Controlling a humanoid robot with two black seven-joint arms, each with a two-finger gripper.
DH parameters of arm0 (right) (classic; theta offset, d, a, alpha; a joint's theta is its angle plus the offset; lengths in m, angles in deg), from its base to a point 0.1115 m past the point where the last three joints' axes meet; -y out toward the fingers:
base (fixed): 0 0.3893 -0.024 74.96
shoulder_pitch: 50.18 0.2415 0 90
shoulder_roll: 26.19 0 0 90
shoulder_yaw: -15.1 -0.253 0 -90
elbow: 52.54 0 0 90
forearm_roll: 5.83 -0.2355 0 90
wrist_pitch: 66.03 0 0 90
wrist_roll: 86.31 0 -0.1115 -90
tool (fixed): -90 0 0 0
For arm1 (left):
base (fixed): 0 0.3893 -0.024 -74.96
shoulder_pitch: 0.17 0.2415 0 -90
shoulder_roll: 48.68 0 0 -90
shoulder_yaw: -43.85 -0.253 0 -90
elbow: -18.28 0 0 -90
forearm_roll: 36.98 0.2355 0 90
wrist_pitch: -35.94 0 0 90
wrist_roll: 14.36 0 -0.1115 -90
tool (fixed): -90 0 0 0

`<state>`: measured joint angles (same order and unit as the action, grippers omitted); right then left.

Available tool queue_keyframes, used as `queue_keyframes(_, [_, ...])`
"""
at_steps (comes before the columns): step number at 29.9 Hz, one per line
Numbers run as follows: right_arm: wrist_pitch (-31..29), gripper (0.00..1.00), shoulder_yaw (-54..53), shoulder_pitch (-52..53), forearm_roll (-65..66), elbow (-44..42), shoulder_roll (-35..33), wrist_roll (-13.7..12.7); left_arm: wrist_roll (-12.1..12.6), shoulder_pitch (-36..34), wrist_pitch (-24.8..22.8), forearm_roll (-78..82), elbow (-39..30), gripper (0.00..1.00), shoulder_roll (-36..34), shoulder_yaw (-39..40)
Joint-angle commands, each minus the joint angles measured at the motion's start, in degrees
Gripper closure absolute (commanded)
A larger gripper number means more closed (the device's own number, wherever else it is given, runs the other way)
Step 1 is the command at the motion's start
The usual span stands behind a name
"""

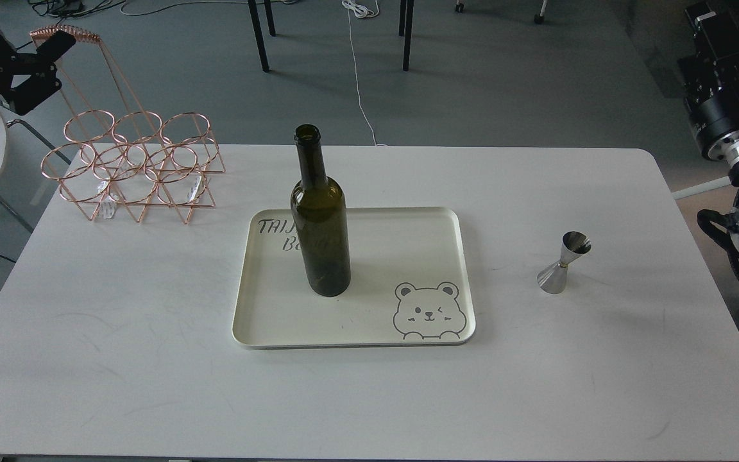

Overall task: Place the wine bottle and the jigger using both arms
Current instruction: 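Reach the left gripper to the neck of the green wine bottle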

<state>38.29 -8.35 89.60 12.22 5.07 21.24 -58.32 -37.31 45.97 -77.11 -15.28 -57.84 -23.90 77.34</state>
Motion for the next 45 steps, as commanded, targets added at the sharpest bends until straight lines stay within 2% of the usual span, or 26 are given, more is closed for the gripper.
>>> queue_keyframes(1, [-9.5,0.04,-1.9,-0.5,-9.0,-4.6,0.0,0.0,0.0,-0.1,0.3,12.5,-5.7,0.02,-1.0,0.1])
queue_keyframes(5, [-23.1,0.04,-4.1,-2.1,-21.8,-14.9,0.9,0.0,0.1,0.0,0.4,27.0,-10.0,0.02,-1.0,0.1])
queue_keyframes(10, [-38.5,0.03,-5.5,-3.4,-30.8,-28.0,6.2,0.0,0.0,0.1,1.9,45.3,-18.2,0.02,-2.0,-0.3])
queue_keyframes(12, [-42.3,0.03,-7.1,-4.7,-33.7,-32.6,7.8,0.0,0.1,0.1,2.6,50.1,-19.4,0.02,-2.1,-1.4])
queue_keyframes(16, [-42.3,0.03,-11.0,-5.6,-35.8,-38.5,11.9,0.0,1.2,-0.3,2.7,55.1,-20.4,0.02,-1.1,-1.8])
queue_keyframes(19, [-42.3,0.03,-11.7,-5.7,-35.8,-38.7,12.7,0.0,1.3,-0.4,3.4,60.6,-20.3,0.03,2.1,-1.8])
queue_keyframes(21, [-42.3,0.03,-11.6,-5.7,-35.8,-38.6,12.7,0.0,1.1,-0.3,5.8,68.0,-19.9,0.04,4.7,-1.9])
queue_keyframes(24, [-42.3,0.03,-11.5,-5.6,-35.8,-38.4,12.7,0.0,0.7,0.3,10.6,76.5,-19.7,0.1,6.4,-2.3])
queue_keyframes(30, [-42.3,0.03,-11.3,-5.5,-35.8,-38.4,12.6,0.0,1.1,0.1,15.6,79.6,-19.1,0.13,11.2,-3.7])
queue_keyframes(37, [-42.3,0.03,-11.3,-5.6,-35.8,-38.4,12.6,0.0,2.3,0.0,16.4,80.2,-15.2,0.14,16.2,-3.8])
queue_keyframes(45, [-42.3,0.03,-11.4,-5.4,-35.8,-38.4,12.2,0.0,2.6,0.0,16.5,80.3,-14.6,0.23,19.1,-3.5])
